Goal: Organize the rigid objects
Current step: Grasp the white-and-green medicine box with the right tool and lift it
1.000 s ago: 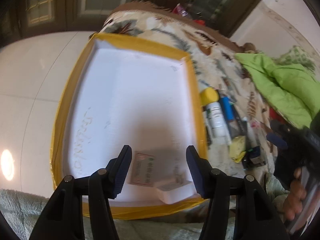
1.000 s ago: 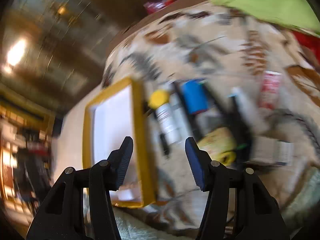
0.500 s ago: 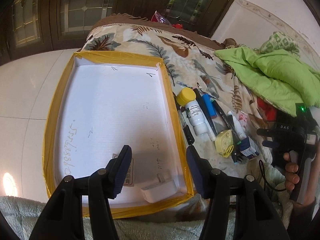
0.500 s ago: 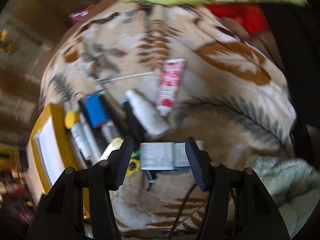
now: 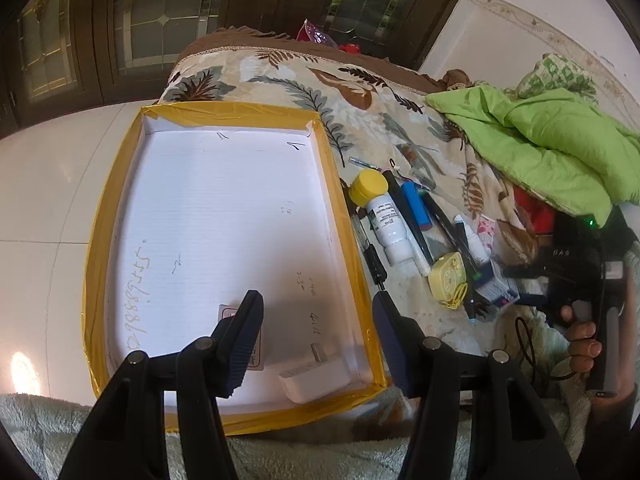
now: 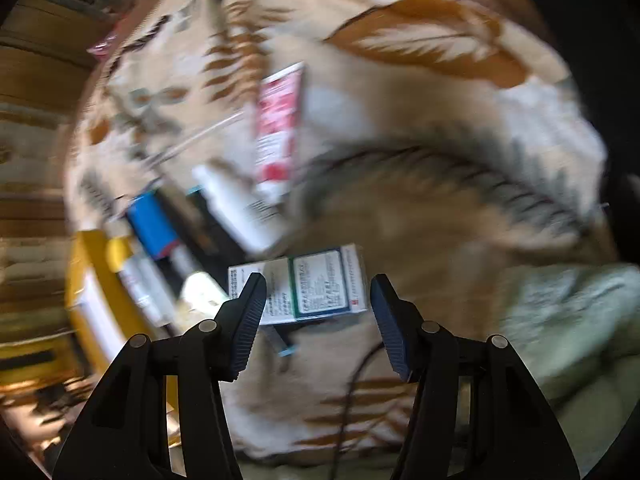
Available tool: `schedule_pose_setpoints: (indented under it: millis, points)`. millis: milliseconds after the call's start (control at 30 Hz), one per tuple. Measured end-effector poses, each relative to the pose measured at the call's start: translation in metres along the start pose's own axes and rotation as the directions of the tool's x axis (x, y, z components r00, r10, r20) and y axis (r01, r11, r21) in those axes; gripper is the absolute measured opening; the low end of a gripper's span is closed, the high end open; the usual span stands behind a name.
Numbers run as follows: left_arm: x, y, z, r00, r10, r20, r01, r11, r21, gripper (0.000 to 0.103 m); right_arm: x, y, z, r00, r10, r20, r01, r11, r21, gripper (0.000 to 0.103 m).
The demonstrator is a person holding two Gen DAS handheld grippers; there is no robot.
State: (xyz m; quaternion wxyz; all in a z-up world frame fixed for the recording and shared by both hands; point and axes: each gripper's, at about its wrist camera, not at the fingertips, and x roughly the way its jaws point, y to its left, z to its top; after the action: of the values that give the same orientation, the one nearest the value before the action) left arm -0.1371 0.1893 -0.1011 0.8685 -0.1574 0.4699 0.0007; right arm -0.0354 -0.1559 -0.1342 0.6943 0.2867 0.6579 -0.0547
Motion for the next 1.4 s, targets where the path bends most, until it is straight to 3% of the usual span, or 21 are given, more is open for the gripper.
schedule_pose_setpoints:
  millis: [167, 300, 400, 500, 633, 733, 800, 967, 1067, 1167, 1267, 1333, 1400]
  points:
    - [0.001, -0.005, -0.002, 1.000, 0.008, -0.003, -0.008, 1.000, 0.019, 0.057, 0.010, 0.030, -0.012, 0.993, 0.091, -0.072, -0.098, 0.988, -0.116, 0.055]
    - [0.003, -0.008, -0.003, 1.000, 0.012, -0.006, -0.011, 1.000, 0.028, 0.057, 0.008, 0.056, -0.022, 0.995, 0.082, -0.060, -0.095, 0.965, -0.245, 0.055]
    - [0.003, -0.009, -0.004, 1.000, 0.018, -0.006, -0.018, 0.999, 0.037, 0.057, 0.021, 0.083, -0.032, 0.997, -0.017, -0.076, -0.015, 0.914, -0.404, 0.055]
    - [0.002, -0.008, -0.004, 1.000, 0.020, -0.004, -0.020, 0.999, 0.033, 0.057, 0.018, 0.097, -0.040, 0.992, -0.125, 0.026, 0.121, 0.864, -0.488, 0.055]
    - [0.001, -0.007, -0.003, 1.000, 0.016, -0.004, -0.016, 0.999, 0.028, 0.057, -0.007, 0.089, -0.034, 0.996, -0.024, 0.089, 0.063, 0.887, -0.457, 0.055]
    - [0.001, -0.007, -0.002, 1.000, 0.017, -0.001, -0.016, 0.999, 0.032, 0.057, -0.025, 0.091, -0.037, 0.985, 0.034, 0.168, 0.053, 0.872, -0.488, 0.055]
    - [0.001, -0.008, -0.002, 1.000, 0.015, 0.000, -0.015, 0.999, 0.033, 0.057, -0.020, 0.099, -0.034, 0.985, 0.059, 0.160, 0.036, 0.845, -0.534, 0.055]
    - [0.000, -0.007, -0.003, 1.000, 0.021, 0.000, -0.021, 0.999, 0.030, 0.057, 0.017, 0.107, -0.024, 0.987, -0.092, 0.135, 0.156, 0.773, -0.615, 0.055]
    - [0.000, -0.005, -0.003, 1.000, 0.019, -0.002, -0.019, 1.000, 0.022, 0.057, 0.019, 0.104, -0.031, 0.994, -0.079, 0.074, 0.108, 0.752, -0.650, 0.055]
    - [0.000, -0.003, -0.002, 1.000, 0.019, -0.004, -0.019, 1.000, 0.018, 0.057, 0.029, 0.109, -0.043, 0.985, -0.150, 0.086, 0.167, 0.698, -0.696, 0.055]
    - [-0.001, -0.003, -0.002, 1.000, 0.016, -0.002, -0.016, 1.000, 0.018, 0.057, 0.042, 0.110, -0.050, 0.977, -0.206, 0.055, 0.182, 0.670, -0.720, 0.055]
    - [-0.002, -0.004, -0.001, 1.000, 0.013, 0.001, -0.013, 1.000, 0.021, 0.057, 0.040, 0.106, -0.047, 0.975, -0.215, 0.052, 0.189, 0.689, -0.700, 0.051]
    - [-0.002, -0.005, -0.002, 1.000, 0.015, 0.003, -0.015, 1.000, 0.026, 0.057, 0.031, 0.101, -0.040, 0.983, -0.182, 0.028, 0.155, 0.739, -0.656, 0.044]
